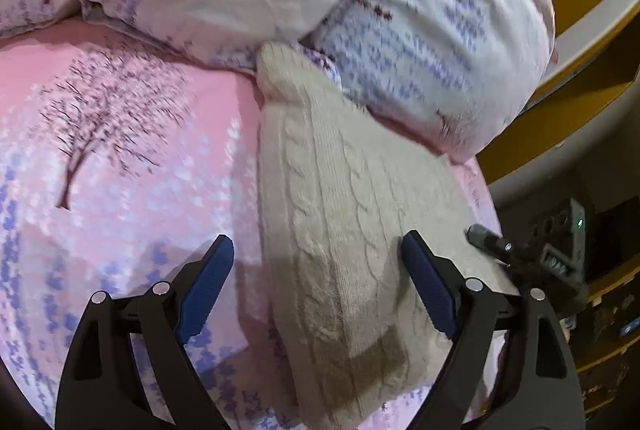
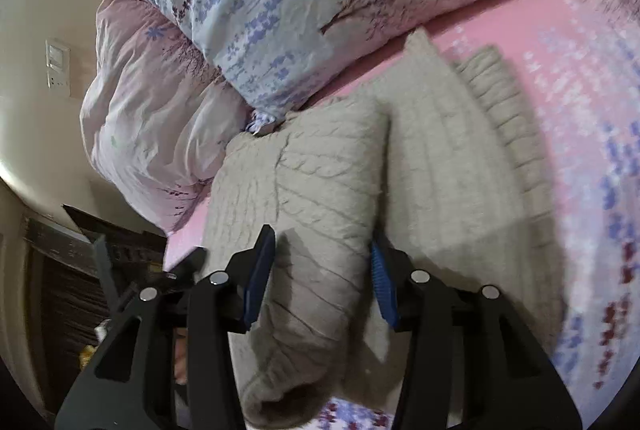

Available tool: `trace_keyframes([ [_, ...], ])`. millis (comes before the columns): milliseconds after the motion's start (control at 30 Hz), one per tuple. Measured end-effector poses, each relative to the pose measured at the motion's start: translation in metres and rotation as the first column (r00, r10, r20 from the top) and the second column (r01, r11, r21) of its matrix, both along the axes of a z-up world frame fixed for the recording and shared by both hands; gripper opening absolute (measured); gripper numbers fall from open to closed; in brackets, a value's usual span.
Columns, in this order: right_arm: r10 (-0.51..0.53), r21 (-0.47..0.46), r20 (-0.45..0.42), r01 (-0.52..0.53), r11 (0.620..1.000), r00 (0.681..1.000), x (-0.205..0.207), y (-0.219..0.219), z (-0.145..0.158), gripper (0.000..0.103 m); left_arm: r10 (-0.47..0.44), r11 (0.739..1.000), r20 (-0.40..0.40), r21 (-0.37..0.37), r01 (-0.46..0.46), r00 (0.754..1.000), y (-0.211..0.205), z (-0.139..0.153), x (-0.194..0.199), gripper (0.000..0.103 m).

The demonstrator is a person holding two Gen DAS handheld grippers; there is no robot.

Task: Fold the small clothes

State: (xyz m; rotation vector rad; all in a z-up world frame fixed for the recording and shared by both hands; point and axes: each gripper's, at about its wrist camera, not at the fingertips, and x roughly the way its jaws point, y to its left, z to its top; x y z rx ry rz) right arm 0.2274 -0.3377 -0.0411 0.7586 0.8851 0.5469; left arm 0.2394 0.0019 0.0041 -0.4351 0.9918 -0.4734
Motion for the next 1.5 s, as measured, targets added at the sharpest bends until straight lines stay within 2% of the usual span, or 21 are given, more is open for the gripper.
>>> trace_keyframes([
  [33,0.003,-0.006,-0.004,-0.003,1.000,1.000,0.003,0.005,-0.002,0.045,-0.001,1.000,0.014,-0.001,0.001,1.000,-0.002,0.000,-0.001,0.086],
  [100,0.000,-0.054,0.027,0.001,0.999,1.000,0.005,0.012,-0.001,0.027,-0.018,1.000,0.005,-0.016,0.018,1.000,-0.007,-0.001,0.000,0.086],
  [200,0.003,-0.094,0.087,0.006,0.996,0.996,0.002,0.015,0.009,0.016,-0.030,0.999,0.002,-0.024,0.030,1.000,-0.014,0.000,0.000,0.086],
  [300,-0.014,-0.161,0.166,0.041,0.986,0.986,-0.005,0.011,0.029,0.013,-0.025,0.999,0.002,-0.028,0.025,1.000,-0.014,0.004,-0.002,0.088],
  [400,-0.040,-0.232,0.262,0.103,0.967,0.964,-0.014,0.001,0.056,0.009,-0.019,0.998,0.002,-0.054,0.019,1.000,-0.014,0.007,-0.001,0.091],
  [500,-0.082,-0.278,0.322,0.177,0.944,0.943,-0.023,-0.015,0.074,0.009,-0.028,0.998,0.008,-0.060,0.029,1.000,-0.022,0.009,0.003,0.091],
  [600,-0.126,-0.296,0.320,0.225,0.928,0.939,-0.025,-0.035,0.073,0.008,-0.042,0.997,0.006,-0.062,0.042,0.999,-0.030,0.007,0.004,0.091],
  [733,-0.158,-0.319,0.271,0.244,0.916,0.950,-0.023,-0.055,0.051,0.008,-0.062,0.995,-0.015,-0.077,0.061,0.998,-0.038,0.001,0.004,0.091],
  [800,-0.168,-0.352,0.227,0.242,0.904,0.959,-0.016,-0.055,0.036,0.012,-0.074,0.995,-0.017,-0.069,0.073,0.997,-0.041,0.000,0.002,0.091],
  [833,-0.164,-0.369,0.166,0.216,0.904,0.972,-0.009,-0.054,0.025,0.015,-0.074,0.995,-0.021,-0.063,0.073,0.997,-0.042,-0.001,0.002,0.091],
  [900,-0.189,-0.344,0.126,0.222,0.913,0.974,-0.012,-0.060,0.018,0.042,-0.078,0.995,-0.022,-0.069,0.077,0.997,-0.041,0.000,-0.001,0.089],
  [933,-0.207,-0.314,0.131,0.239,0.919,0.969,-0.020,-0.067,0.019,0.046,-0.080,0.994,-0.025,-0.079,0.078,0.996,-0.039,-0.001,-0.003,0.087],
  [1033,-0.220,-0.180,0.160,0.248,0.952,0.962,-0.050,-0.086,0.023,0.050,-0.088,0.988,-0.054,-0.132,0.080,0.995,-0.032,-0.005,-0.007,0.078],
  [1133,-0.183,-0.132,0.186,0.209,0.969,0.965,-0.080,-0.090,0.025,0.049,-0.091,0.984,-0.069,-0.159,0.079,0.993,-0.029,-0.007,-0.012,0.074],
  [1233,-0.138,-0.168,0.185,0.169,0.971,0.973,-0.098,-0.083,0.023,0.044,-0.095,0.983,-0.073,-0.161,0.083,0.993,-0.031,-0.008,-0.019,0.071],
  [1333,-0.102,-0.179,0.168,0.132,0.975,0.981,-0.098,-0.071,0.017,0.038,-0.100,0.985,-0.069,-0.147,0.089,0.993,-0.038,-0.010,-0.023,0.066],
  [1367,-0.094,-0.187,0.168,0.125,0.974,0.981,-0.097,-0.066,0.015,0.030,-0.100,0.986,-0.067,-0.144,0.089,0.993,-0.039,-0.010,-0.024,0.061],
  [1400,-0.081,-0.197,0.169,0.114,0.974,0.982,-0.094,-0.061,0.014,0.017,-0.099,0.987,-0.066,-0.136,0.089,0.993,-0.041,-0.011,-0.026,0.060],
  [1500,-0.078,-0.254,0.180,0.122,0.959,0.981,-0.091,-0.048,0.013,0.009,-0.097,0.990,-0.042,-0.110,0.092,0.994,-0.041,-0.010,-0.031,0.046],
])
